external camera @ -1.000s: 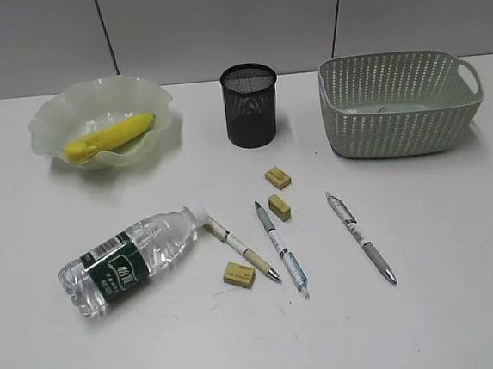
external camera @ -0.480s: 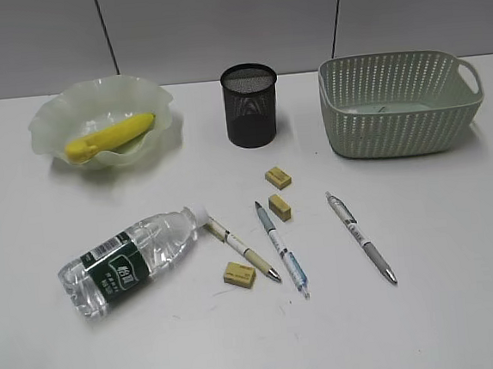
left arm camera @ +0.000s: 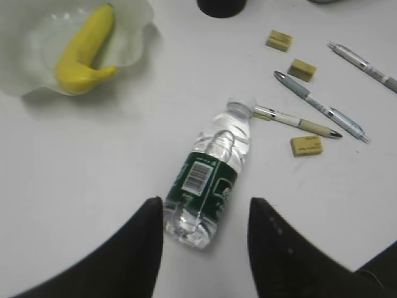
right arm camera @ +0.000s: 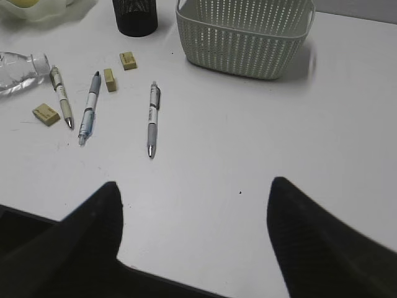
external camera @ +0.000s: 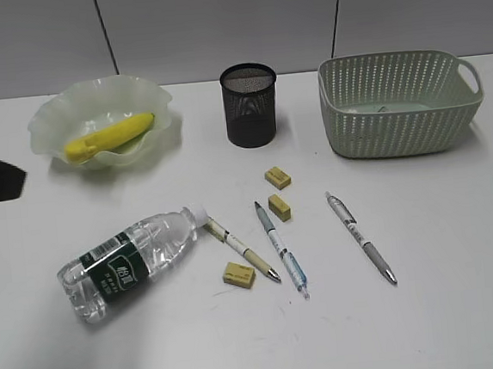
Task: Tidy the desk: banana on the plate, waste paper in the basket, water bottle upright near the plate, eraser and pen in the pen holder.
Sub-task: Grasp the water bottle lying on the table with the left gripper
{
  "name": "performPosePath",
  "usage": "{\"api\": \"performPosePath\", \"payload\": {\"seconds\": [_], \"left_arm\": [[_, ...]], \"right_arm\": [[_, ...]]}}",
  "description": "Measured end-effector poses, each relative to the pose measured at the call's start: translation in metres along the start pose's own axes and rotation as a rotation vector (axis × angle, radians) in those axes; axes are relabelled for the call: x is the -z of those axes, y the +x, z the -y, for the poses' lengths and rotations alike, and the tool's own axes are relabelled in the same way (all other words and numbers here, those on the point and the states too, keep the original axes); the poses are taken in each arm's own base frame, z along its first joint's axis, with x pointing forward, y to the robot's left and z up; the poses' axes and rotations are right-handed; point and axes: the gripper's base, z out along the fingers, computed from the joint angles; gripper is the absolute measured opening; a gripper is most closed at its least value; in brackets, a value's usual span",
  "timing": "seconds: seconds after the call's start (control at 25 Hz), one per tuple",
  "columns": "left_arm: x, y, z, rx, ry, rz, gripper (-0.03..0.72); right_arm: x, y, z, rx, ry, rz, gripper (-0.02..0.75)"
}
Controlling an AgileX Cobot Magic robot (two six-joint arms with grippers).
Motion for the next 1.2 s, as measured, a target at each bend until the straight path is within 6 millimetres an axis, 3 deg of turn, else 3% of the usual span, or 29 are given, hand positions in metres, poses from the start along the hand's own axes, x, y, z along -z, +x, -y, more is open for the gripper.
{"api": "performPosePath", "payload": {"seconds": [0.16,0.4,0.76,0.92,1.2], "left_arm": [[-0.049,-0.019,0.0,-0.008,0.065,-0.133,0.442],[-0.118,-0.044,0.013,-0.095,0.117,-0.279,0.519],[-0.202,-0.053,0.025,-0.257,0.135,-0.562,0.6],[-0.226,-0.055,0.022,-0.275,0.138,-0.646,0.613],[-0.249,-0.042,0.017,-0.318,0.117,-0.749,0.613]], "right_arm": [[0.0,0.0,0.0,-0.001,0.0,0.0,0.569],[0.0,0.0,0.0,-0.001,0.0,0.0,0.569],[0.0,0.0,0.0,-0.002,0.0,0.001,0.568],[0.0,0.0,0.0,-0.002,0.0,0.001,0.568],[0.0,0.0,0.0,-0.002,0.0,0.001,0.568]]}}
